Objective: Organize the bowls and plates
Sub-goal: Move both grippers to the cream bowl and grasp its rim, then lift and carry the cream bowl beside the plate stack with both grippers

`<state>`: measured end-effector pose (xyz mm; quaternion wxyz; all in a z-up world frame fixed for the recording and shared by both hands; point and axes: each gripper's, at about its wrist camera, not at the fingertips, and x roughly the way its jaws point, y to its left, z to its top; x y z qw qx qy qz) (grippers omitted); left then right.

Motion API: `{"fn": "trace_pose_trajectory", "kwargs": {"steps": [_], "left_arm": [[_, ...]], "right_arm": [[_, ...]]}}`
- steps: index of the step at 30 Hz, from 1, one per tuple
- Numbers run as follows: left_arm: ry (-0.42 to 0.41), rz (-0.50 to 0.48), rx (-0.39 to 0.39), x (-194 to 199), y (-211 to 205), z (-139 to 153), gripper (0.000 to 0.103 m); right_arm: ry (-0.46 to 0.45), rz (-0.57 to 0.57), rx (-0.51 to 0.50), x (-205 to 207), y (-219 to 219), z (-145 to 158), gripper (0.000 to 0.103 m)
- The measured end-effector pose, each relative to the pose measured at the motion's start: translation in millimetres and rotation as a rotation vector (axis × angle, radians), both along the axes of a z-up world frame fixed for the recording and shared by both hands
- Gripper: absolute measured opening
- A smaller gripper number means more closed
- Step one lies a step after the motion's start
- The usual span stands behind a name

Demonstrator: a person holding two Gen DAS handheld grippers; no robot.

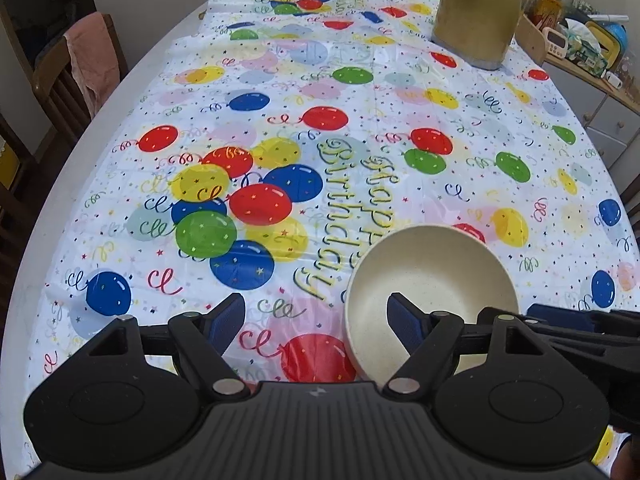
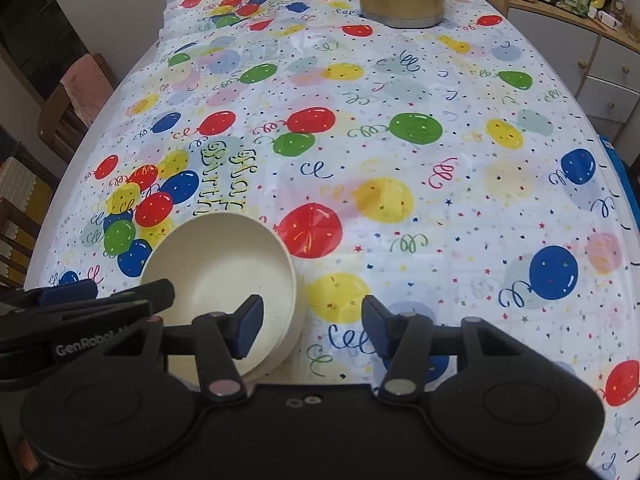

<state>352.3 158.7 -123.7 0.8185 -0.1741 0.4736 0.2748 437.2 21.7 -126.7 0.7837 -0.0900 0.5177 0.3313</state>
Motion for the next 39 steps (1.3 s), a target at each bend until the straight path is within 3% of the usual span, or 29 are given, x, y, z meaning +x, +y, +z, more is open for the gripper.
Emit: {"fn": "trace_pose_trajectory", "kwargs": {"steps": [1, 3, 5, 6, 12, 23, 39], "left_arm": [[-0.004, 0.0, 0.005, 1.0, -0.6, 0.2, 0.077], [-0.003, -0.003, -0.006, 3.4, -0.4, -0.8, 0.058], [-0.007, 0.0, -0.034, 5.4, 1.0, -2.6, 0.049], [-0.009, 0.0, -0.041, 6.4, 0.9, -3.4, 0.041], [-0.003, -0.008, -0.08, 10.7, -1.8, -9.4, 0.012], [0.015, -0.009, -0.099, 0.7, -13.6, -0.4, 0.009], [0.0, -0.118, -0.088, -55.2, -75.7, 63.1, 0.009]], "right_arm": [[-0.001, 0.001, -0.001, -0.5, 1.2, -0.6, 0.046], [0.003, 0.004, 0.0, -1.0, 3.3, -1.1, 0.036], [-0.001, -0.003, 0.009, -0.2, 4.3, -0.2, 0.034], [-0.005, -0.006, 0.011, -0.3, 4.8, 0.6, 0.029], [-0.001, 0.0, 0.002, 0.1, 9.6, -1.0, 0.009], [0.015, -0.023, -0.005, -5.0, 5.1, 4.0, 0.004], [-0.02, -0.044, -0.007, -56.7, -49.7, 59.6, 0.004]]}}
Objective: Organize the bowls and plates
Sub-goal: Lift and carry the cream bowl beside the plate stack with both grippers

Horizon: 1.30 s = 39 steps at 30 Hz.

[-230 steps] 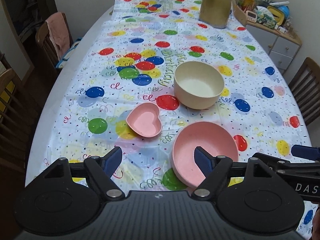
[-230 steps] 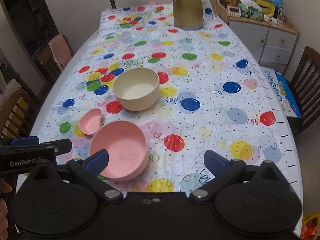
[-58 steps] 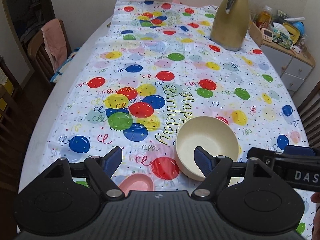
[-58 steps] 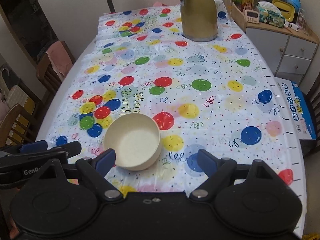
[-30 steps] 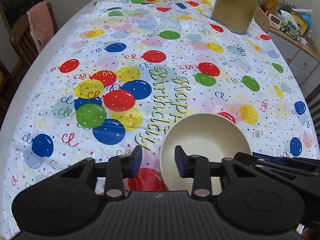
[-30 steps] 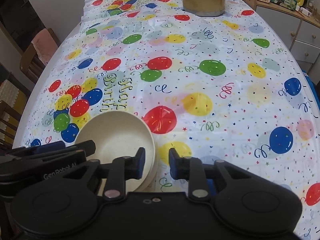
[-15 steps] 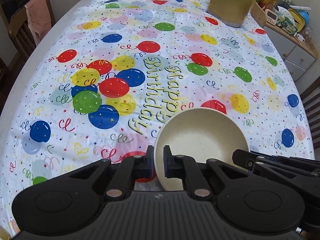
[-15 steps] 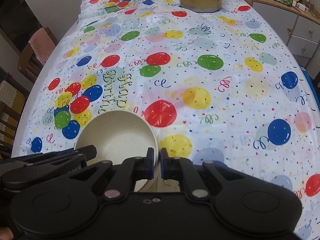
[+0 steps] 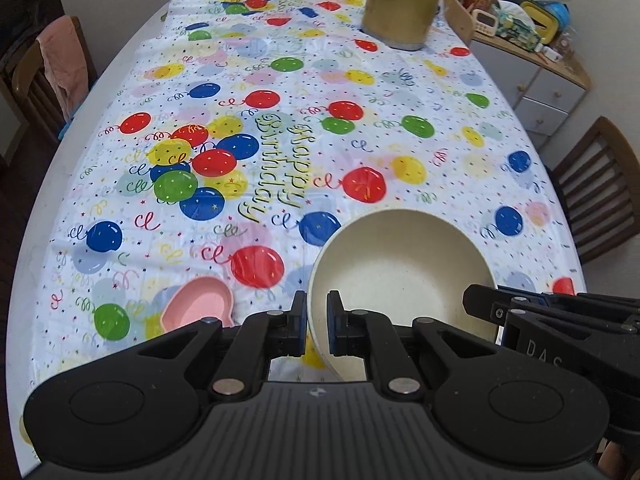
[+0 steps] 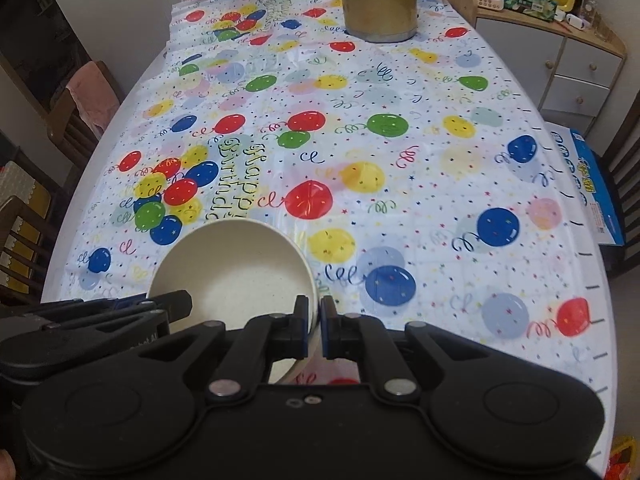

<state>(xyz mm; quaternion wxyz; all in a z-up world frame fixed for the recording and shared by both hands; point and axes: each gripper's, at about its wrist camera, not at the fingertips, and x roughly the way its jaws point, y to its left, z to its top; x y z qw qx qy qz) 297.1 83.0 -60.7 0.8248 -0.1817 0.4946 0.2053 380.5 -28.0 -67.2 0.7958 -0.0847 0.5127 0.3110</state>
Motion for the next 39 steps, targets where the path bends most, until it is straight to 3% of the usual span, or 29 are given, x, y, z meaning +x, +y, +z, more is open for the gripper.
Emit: {"fn": "trace_pose_trajectory", "kwargs": {"steps": [11, 24, 31, 39], "left_arm": [[-0.006, -0.082, 0.025, -55.2, -52.0, 37.7, 0.009], [-0.019, -0.202, 0.042, -101.4, -115.7, 62.6, 0.009], [-0.018, -0.271, 0.048, -116.6, -150.7, 64.4, 0.009], [0.013, -0.346, 0.045, -125.5, -188.8, 46.8, 0.009]], "right_arm": [[-0.029, -0.002, 0.009, -58.3, -48.2, 37.2, 0.004], [-0.044, -0.058, 0.036, -120.8, -118.4, 61.4, 0.005], [-0.046, -0.114, 0.056, -145.7, -159.3, 66.9, 0.005], [-0.03, -0.182, 0.059, -165.1, -200.2, 58.2, 0.005]]}}
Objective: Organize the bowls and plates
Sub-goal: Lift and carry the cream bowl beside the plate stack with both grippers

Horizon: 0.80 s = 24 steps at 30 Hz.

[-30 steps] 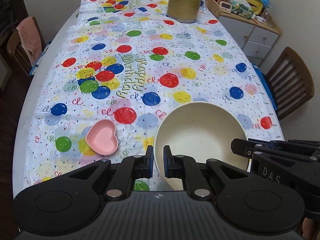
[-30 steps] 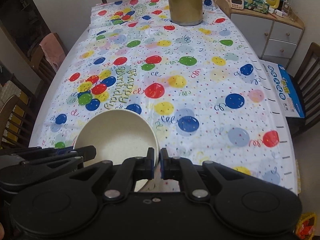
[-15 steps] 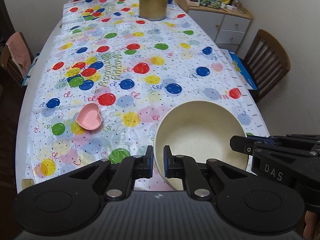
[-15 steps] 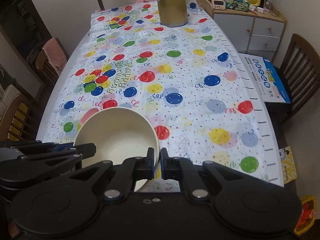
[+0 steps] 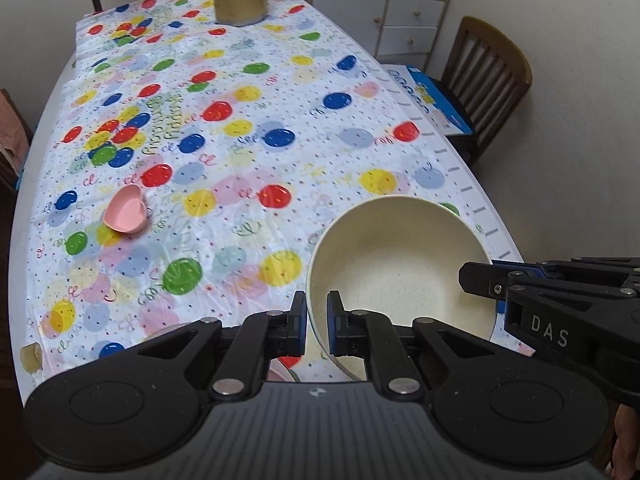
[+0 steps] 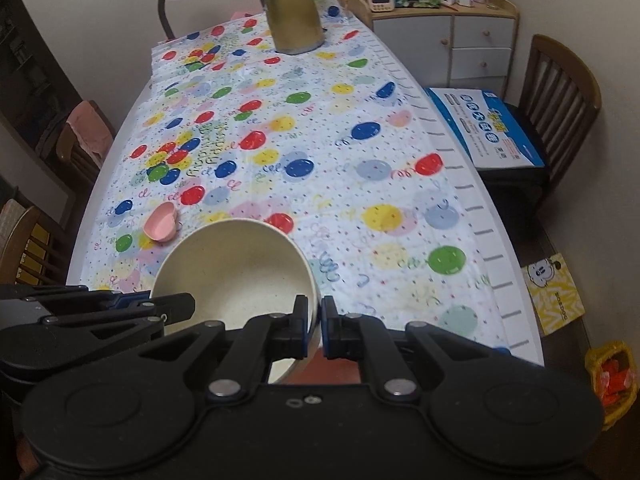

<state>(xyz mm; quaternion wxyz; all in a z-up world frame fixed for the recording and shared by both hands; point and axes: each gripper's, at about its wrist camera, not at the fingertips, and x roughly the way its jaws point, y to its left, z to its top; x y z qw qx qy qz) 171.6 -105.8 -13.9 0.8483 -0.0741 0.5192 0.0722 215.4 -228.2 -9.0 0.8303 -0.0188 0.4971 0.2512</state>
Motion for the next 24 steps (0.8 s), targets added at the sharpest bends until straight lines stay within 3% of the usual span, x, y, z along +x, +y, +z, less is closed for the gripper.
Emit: {"fn": "trace_pose_trajectory", "kwargs": {"steps": [14, 24], "left_arm": [[0.095, -0.063, -0.003, -2.6, -43.1, -52.0, 0.009], [0.115, -0.071, 0.013, 3.5, -50.7, -69.6, 0.009]], "right_arm": [[0.1, -0.093, -0.023, -16.1, -49.0, -50.2, 0.005], [0.135, -0.117, -0.04, -13.5, -58.6, -76.2, 0.005]]}}
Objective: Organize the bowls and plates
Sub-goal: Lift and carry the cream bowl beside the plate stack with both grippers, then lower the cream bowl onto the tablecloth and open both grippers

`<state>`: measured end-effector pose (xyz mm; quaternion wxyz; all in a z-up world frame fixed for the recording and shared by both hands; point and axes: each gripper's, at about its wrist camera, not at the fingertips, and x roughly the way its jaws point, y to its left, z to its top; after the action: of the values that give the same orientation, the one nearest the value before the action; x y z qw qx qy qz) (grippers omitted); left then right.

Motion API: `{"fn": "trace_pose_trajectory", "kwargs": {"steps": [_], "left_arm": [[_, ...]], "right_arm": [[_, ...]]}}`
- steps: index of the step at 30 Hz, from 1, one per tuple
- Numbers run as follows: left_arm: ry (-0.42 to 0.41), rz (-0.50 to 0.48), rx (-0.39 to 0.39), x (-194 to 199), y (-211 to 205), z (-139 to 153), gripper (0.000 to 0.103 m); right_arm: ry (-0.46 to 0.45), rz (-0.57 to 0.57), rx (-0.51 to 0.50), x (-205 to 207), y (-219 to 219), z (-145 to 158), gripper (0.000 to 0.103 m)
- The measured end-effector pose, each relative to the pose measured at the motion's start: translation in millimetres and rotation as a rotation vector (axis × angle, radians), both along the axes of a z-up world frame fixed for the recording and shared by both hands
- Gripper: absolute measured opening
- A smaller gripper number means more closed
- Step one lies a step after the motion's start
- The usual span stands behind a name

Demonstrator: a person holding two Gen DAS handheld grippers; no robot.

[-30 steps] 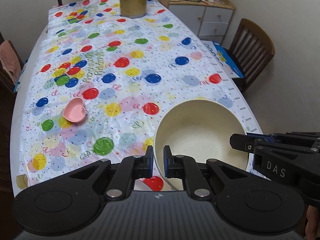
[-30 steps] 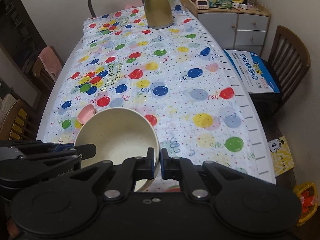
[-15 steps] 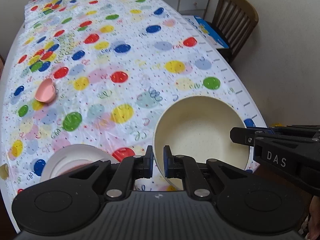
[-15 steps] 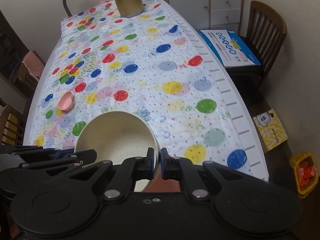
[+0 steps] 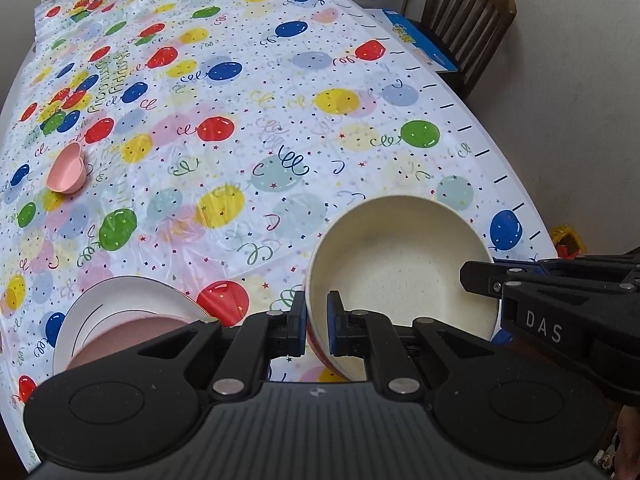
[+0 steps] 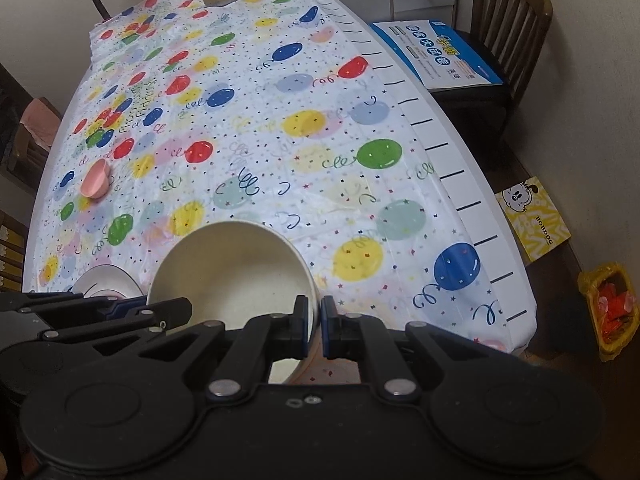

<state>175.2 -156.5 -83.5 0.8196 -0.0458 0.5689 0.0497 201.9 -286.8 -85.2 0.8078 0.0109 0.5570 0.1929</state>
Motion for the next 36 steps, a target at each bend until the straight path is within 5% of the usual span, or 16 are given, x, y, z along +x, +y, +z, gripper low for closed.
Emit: {"fn": "trace_pose_trajectory", "kwargs": {"steps": [13, 17, 36], "left_arm": [[0.03, 0.009, -0.011, 4.1, 5.9, -10.7, 0.009], [0.03, 0.005, -0.015, 2.6, 7.5, -8.5, 0.009], [-0.118, 0.056, -0.03, -32.3, 40.5, 59.3, 0.01]], "right_arm": [[0.032, 0.012, -0.003, 2.0, 4.6, -15.8, 0.005], [0.035, 0.019, 0.006, 2.7, 5.0, -15.5, 0.015], [-0.059, 0.09, 0.037, -9.2, 19.9, 41.4, 0.03]]}}
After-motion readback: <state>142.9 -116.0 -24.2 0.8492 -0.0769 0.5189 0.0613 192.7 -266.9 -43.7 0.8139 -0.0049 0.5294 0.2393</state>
